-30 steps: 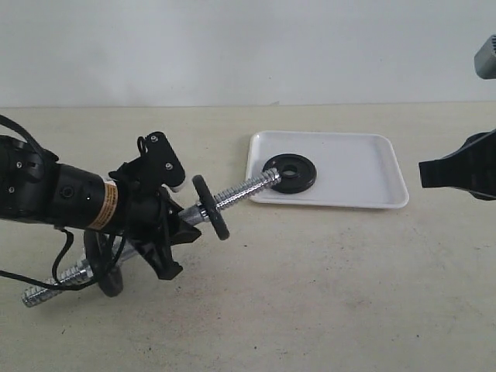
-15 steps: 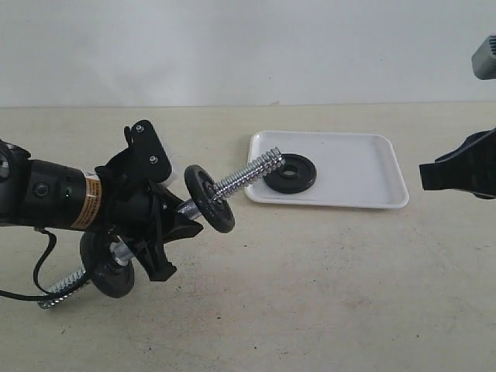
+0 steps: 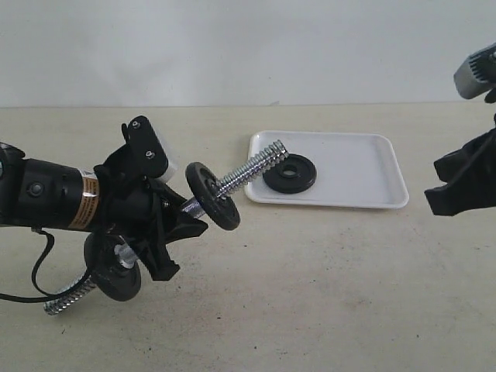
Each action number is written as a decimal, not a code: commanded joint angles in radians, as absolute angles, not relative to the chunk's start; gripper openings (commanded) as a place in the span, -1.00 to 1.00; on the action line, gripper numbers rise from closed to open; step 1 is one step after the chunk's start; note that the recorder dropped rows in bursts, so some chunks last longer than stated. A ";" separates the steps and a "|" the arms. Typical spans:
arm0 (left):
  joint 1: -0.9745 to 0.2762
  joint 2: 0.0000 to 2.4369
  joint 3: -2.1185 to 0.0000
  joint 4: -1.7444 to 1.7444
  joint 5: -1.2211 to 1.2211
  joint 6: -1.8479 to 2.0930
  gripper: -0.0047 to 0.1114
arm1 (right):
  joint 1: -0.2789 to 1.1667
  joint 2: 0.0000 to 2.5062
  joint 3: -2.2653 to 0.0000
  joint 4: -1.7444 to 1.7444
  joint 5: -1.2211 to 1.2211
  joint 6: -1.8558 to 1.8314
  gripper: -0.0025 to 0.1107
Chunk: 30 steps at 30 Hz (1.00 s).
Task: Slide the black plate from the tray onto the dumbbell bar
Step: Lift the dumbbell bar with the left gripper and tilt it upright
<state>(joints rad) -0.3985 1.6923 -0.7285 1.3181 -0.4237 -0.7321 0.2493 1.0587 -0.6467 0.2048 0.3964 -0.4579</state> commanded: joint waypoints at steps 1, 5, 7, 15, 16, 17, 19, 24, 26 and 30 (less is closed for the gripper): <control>-0.403 1.634 -0.757 1.241 -0.561 -0.750 -0.84 | 0.253 1.060 -0.649 0.205 0.399 -0.624 -0.91; -0.403 1.635 -0.757 1.238 -0.561 -0.750 -0.84 | 0.253 1.060 -0.649 0.205 0.382 -0.731 -0.91; -0.403 1.635 -0.757 1.238 -0.561 -0.750 -0.84 | 0.253 1.060 -0.649 0.205 0.380 -0.731 -0.91; -0.403 1.635 -0.757 1.218 -0.561 -0.750 -0.84 | 0.253 1.156 -0.833 0.207 0.658 -0.418 -0.91; -0.403 1.635 -0.757 1.218 -0.561 -0.750 -0.84 | 0.253 1.183 -0.862 0.207 0.686 -0.391 -0.91; -0.403 1.635 -0.757 1.218 -0.561 -0.750 -0.84 | 0.253 1.211 -0.899 0.205 0.715 -0.369 -0.91; -0.403 1.635 -0.757 1.218 -0.557 -0.750 -0.84 | 0.253 1.265 -0.969 0.205 0.766 -0.347 -0.91; -0.403 1.635 -0.757 1.218 -0.542 -0.750 -0.84 | 0.253 1.417 -1.089 0.205 0.829 -0.345 -0.91; -0.403 1.635 -0.757 1.218 -0.525 -0.750 -0.84 | 0.253 1.482 -1.113 0.205 0.831 -0.346 -0.91; -0.400 1.635 -0.757 1.185 -0.427 -0.737 -0.84 | 0.253 1.595 -1.140 0.205 0.784 -0.350 -0.91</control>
<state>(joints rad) -0.3985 1.6923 -0.7285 1.2897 -0.4016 -0.7321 0.2493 1.5291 -1.1220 0.2085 0.8160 -0.3501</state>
